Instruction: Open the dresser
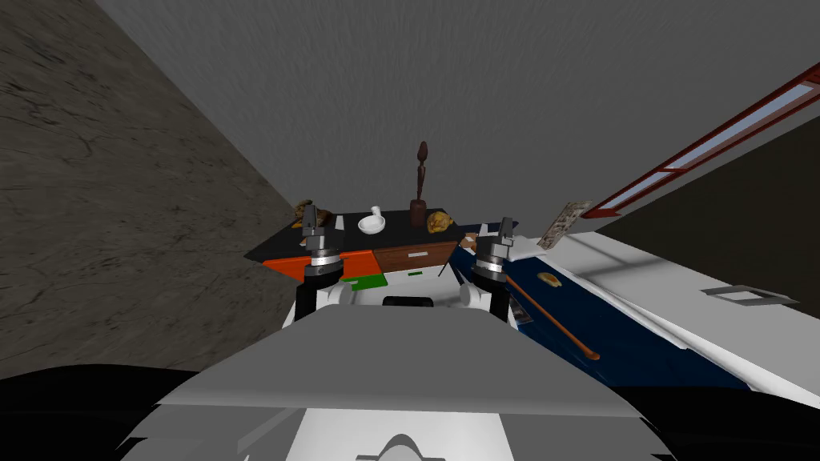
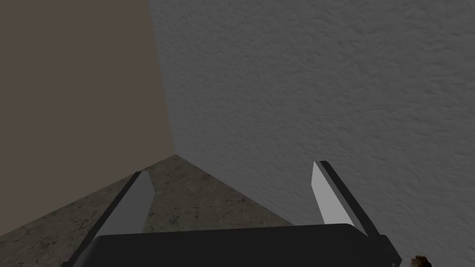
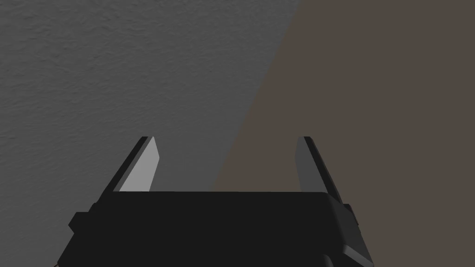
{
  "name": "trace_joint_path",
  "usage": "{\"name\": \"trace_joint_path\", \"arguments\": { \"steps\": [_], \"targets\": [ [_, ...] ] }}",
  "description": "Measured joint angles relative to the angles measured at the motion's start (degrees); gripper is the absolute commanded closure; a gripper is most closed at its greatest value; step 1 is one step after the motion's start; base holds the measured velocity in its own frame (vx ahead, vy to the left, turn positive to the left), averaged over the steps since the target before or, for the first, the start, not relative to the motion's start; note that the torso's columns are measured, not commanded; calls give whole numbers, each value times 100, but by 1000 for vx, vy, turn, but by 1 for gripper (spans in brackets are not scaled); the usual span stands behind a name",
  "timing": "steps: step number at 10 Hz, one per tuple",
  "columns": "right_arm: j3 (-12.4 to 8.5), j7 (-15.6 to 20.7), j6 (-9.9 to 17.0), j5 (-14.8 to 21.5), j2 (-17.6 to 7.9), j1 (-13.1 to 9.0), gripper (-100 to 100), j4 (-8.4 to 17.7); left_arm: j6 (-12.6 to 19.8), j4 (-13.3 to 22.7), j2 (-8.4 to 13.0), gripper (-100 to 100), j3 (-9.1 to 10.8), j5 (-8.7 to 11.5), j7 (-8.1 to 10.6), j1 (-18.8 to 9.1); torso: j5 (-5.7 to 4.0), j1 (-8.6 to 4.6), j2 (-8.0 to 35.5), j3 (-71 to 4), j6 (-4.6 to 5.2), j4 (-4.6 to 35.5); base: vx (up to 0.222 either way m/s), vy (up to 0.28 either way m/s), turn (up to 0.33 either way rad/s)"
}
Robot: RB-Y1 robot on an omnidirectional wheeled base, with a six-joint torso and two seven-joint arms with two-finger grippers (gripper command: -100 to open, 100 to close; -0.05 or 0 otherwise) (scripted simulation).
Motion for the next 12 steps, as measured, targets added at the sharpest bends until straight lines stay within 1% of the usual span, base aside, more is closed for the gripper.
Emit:
{"name": "trace_joint_path", "arguments": {
  "steps": [1, 2, 9, 10, 11, 12],
  "targets": [
    [0, 0, 0, 0, 0, 0, 0, 0, 0, 0, 0, 0, 0, 0, 0, 0, 0, 0, 232, -467, 0, 235, 0, 0, 0],
    [0, 0, 0, 0, 0, 0, 0, 0, 0, 0, 0, 0, 0, 0, 0, 0, 0, 0, 597, -1200, 0, 600, 0, 0, 0],
    [0, 0, -1, 0, 0, 0, 0, -2, -1, -2, 0, 0, 0, 0, 0, 0, 0, 0, 3539, -7073, 0, 3537, 0, 0, 0],
    [0, 0, -1, 0, 0, 0, 0, -2, -1, -2, 0, -100, 0, 0, 0, 0, 0, 0, 3962, -7919, 0, 3960, 13, -21, 19],
    [0, 0, 0, 0, 0, 0, 0, 0, -23, 109, 106, -100, -47, 46, -55, -25, -1, -5, 4152, -8315, 0, 4148, 16, -40, 23],
    [0, 0, 0, 0, 0, 1, 0, 1, -47, 213, 196, -100, -86, 102, -124, -48, -2, -9, 4205, -8428, 0, 4204, 14, -48, 18]
  ]
}}
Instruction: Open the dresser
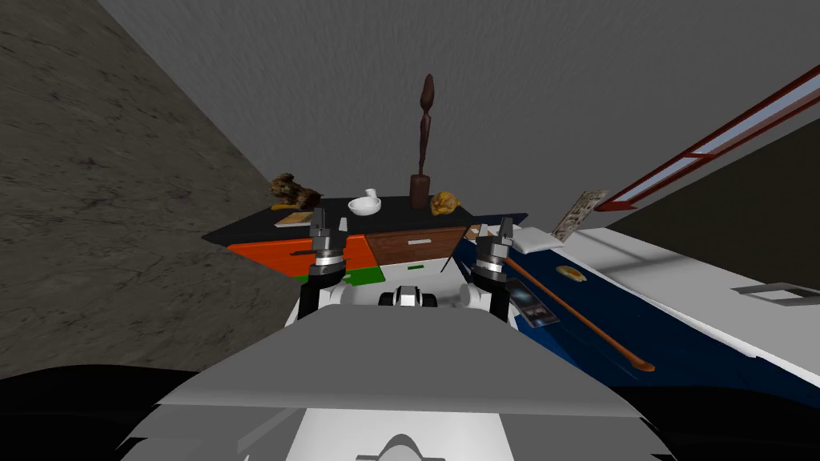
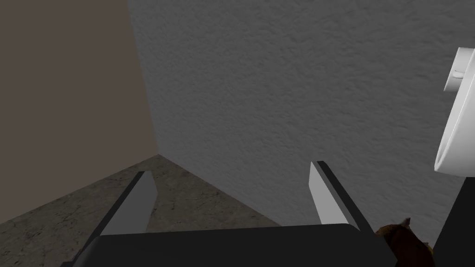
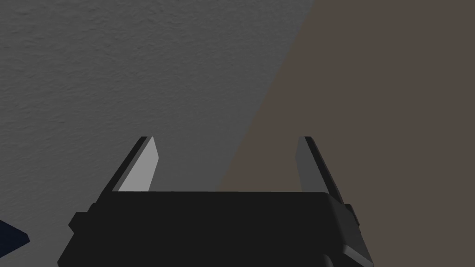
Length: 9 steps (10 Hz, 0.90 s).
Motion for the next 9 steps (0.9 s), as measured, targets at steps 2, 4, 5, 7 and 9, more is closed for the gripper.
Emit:
{"name": "trace_joint_path", "arguments": {
  "steps": [2, 4, 5, 7, 9],
  "targets": [
    [0, 0, 0, 0, 0, 0, 0, 0, -81, 209, 102, -100, -92, 101, -127, -10, 1, 5, 20, -29, 0, 22, 20, -50, 17],
    [0, 0, 0, 0, 0, 0, 0, 0, -157, 498, 166, -100, -176, 217, -270, -107, 3, 10, 25, -29, 0, 25, 18, -50, 21],
    [0, 0, 0, 0, 0, 0, 0, 0, -124, 614, 217, -100, -178, 303, -335, -183, 3, 11, 25, -29, 0, 25, 23, -47, 26],
    [0, 0, 0, 0, 0, 0, 0, 0, -217, 909, 268, -100, -310, 426, -507, -213, 2, 10, 25, -29, 0, 24, 25, -52, 20],
    [0, 0, 0, 0, 0, 0, 0, 0, -278, 1261, 285, -100, -451, 546, -712, -342, 1, 4, 22, -30, 0, 24, 23, -63, 23]
  ]
}}
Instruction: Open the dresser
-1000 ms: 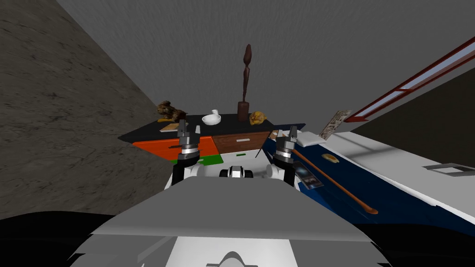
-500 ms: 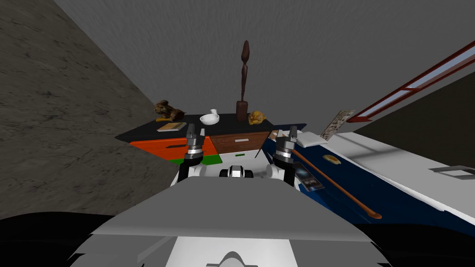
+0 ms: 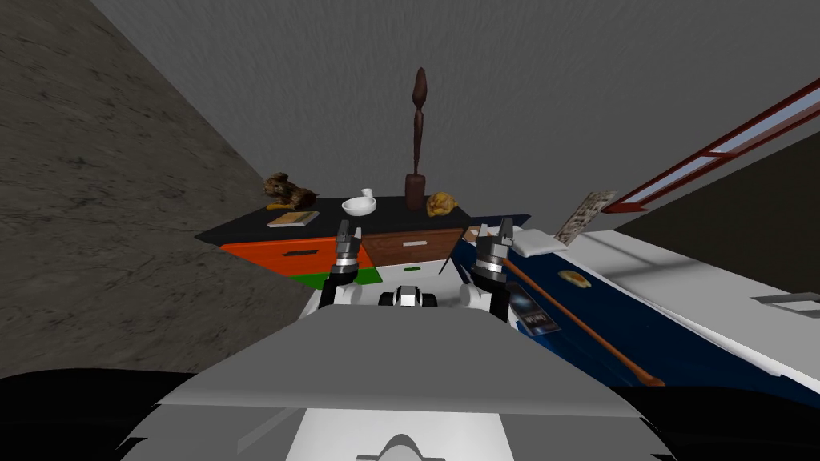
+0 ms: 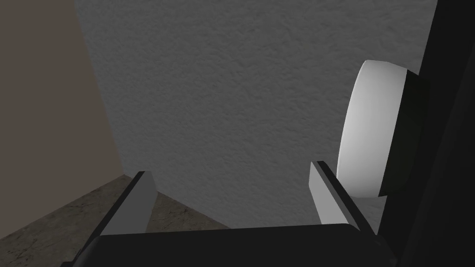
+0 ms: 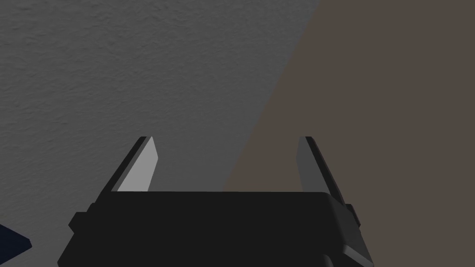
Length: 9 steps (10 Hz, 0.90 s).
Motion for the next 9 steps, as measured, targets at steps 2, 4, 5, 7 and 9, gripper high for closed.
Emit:
{"name": "trace_joint_path", "arguments": {
  "steps": [2, 4, 5, 7, 9],
  "targets": [
    [0, 0, 0, 0, 0, 0, 0, 0, -75, 293, 89, -100, -94, 162, -170, -54, 2, 7, 4, 3, -1, 2, 24, -54, 25],
    [0, 0, 0, 0, 0, 0, 0, 0, -171, 637, 189, -100, -189, 329, -333, -129, 1, 4, 1, 1, 0, 0, 24, -68, 24],
    [0, 0, 0, 0, 0, 0, 0, 0, -206, 814, 221, -100, -242, 409, -426, -181, 0, -1, 2, 1, 0, 1, 14, -65, 28],
    [0, 0, 0, 0, 0, 0, 0, 0, -293, 1137, 275, -100, -364, 568, -613, -238, 3, 10, 4, 3, 0, 2, 15, -53, 26],
    [0, 0, 0, 0, 0, 0, 0, 0, -371, 1525, 251, -100, -511, 710, -842, -359, 1, 4, -2, -1, -1, 0, 31, -64, 25]
  ]
}}
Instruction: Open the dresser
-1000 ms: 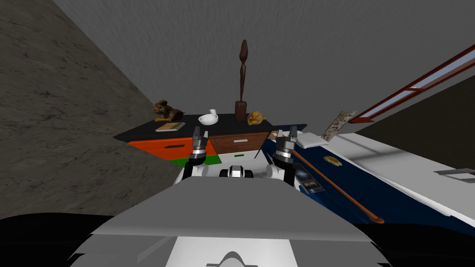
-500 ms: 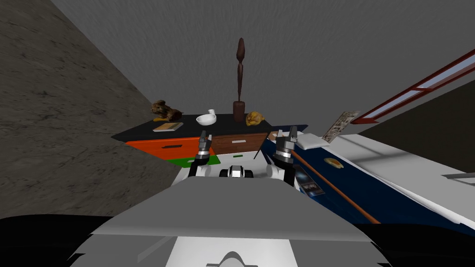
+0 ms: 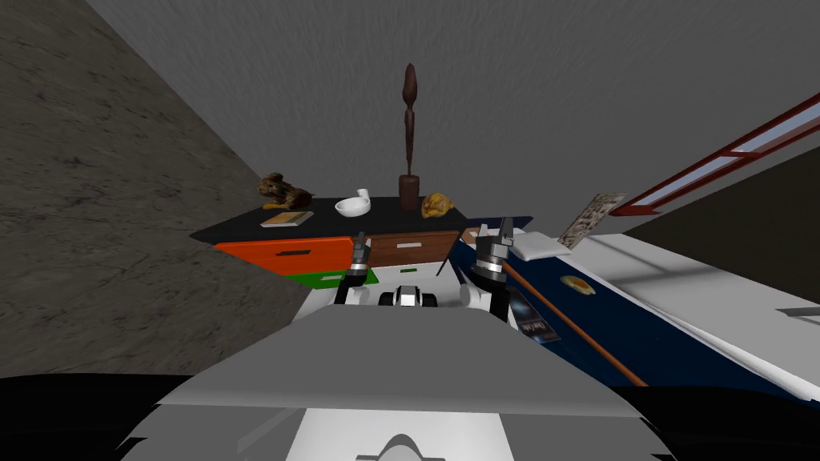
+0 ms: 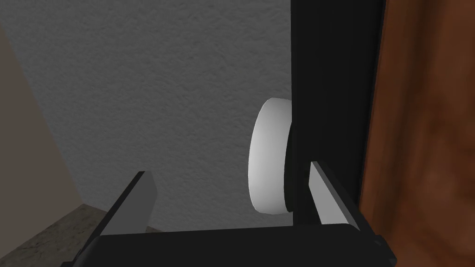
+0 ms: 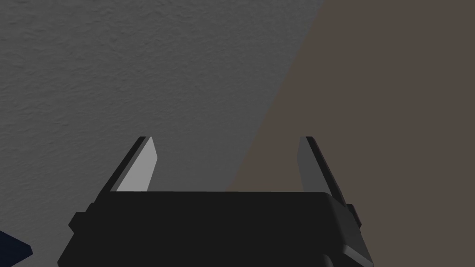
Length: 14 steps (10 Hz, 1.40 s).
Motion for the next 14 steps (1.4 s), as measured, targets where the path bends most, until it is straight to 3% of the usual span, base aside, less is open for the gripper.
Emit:
{"name": "trace_joint_path", "arguments": {
  "steps": [8, 14],
  "targets": [
    [0, 0, 0, 0, 0, 0, 0, 0, -292, 1223, 9, -100, -435, 577, -690, -260, -1, -4, 1, 1, 0, 0, 19, -59, 24],
    [0, 0, 0, 0, 0, 0, 0, 0, -516, 2241, -185, -100, -784, 1033, -1258, -513, 0, 1, 3, 2, 0, 1, 22, -57, 23]
  ]
}}
